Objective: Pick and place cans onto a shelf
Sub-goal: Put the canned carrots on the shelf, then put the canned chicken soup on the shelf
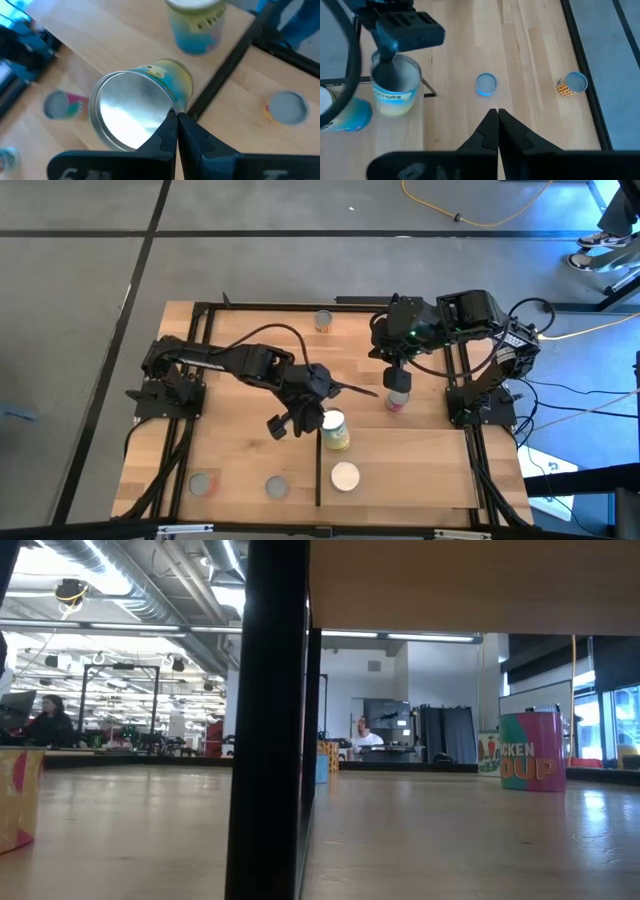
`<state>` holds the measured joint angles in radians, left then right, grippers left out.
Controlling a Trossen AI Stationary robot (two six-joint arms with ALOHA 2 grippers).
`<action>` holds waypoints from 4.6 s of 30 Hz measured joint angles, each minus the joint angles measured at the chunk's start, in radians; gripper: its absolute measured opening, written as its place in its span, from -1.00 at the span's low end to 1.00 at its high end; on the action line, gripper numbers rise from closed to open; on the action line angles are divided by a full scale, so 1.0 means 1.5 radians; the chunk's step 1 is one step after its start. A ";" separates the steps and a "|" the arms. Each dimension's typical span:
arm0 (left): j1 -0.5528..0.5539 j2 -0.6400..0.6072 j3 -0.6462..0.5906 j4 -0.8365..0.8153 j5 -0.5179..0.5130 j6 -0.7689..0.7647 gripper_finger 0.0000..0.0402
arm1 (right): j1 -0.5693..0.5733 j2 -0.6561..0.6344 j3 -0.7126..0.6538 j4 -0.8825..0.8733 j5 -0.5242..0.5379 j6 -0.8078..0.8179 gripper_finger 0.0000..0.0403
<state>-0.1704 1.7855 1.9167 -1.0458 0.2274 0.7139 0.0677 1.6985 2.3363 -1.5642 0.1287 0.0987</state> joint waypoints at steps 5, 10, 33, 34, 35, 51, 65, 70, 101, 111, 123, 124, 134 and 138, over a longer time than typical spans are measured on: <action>0.002 0.003 0.000 -0.008 0.000 -0.015 -1.00 | 0.000 0.000 0.000 -0.001 0.000 -0.002 -0.99; 0.001 0.008 0.000 -0.012 0.000 -0.021 -1.00 | 0.000 0.000 0.000 -0.001 -0.001 -0.002 -0.99; -0.009 0.007 0.000 -0.012 -0.044 -0.036 -1.00 | 0.000 0.000 0.000 -0.005 -0.001 -0.004 -0.99; -0.012 0.007 0.000 -0.012 -0.049 -0.036 -1.00 | 0.000 0.000 0.000 -0.005 -0.001 -0.004 -0.99; -0.015 0.007 0.000 -0.013 -0.055 -0.036 -1.00 | 0.000 0.000 0.000 -0.005 -0.001 -0.004 -0.99; -0.032 0.007 0.000 -0.022 -0.070 -0.036 -1.00 | 0.000 0.000 0.000 -0.005 -0.001 -0.002 -0.99; -0.036 0.007 0.000 -0.020 -0.070 -0.038 -1.00 | 0.000 0.000 0.000 -0.005 -0.001 -0.003 -0.99; -0.050 0.007 0.000 -0.004 -0.076 -0.035 -1.00 | 0.000 0.000 0.000 -0.005 -0.001 -0.004 -0.99; -0.021 -0.041 0.001 -0.026 -0.303 -0.143 -0.89 | 0.000 -0.018 0.000 -0.004 -0.001 -0.069 -0.99; 0.055 -0.111 0.001 -0.051 -0.370 -0.304 -1.00 | 0.000 -0.049 0.000 -0.005 0.030 -0.023 -0.99; 0.172 -0.131 0.000 -0.236 -0.143 -0.329 -1.00 | 0.000 -0.054 0.000 -0.005 -0.012 -0.067 -0.99; 0.177 -0.131 0.000 -0.249 -0.133 -0.328 -1.00 | 0.000 -0.054 0.000 -0.004 -0.012 -0.069 -0.99; 0.239 -0.174 0.000 -0.294 -0.121 -0.317 -1.00 | 0.000 -0.149 -0.142 -0.004 0.012 -0.029 -0.99; 0.265 -0.206 0.000 -0.285 -0.120 -0.317 -1.00 | 0.000 -0.212 -0.240 -0.006 0.041 0.067 -0.99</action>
<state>0.2275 1.4761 1.9160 -1.4739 0.0471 0.2379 0.0673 1.3799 1.9760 -1.5727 0.1898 0.1988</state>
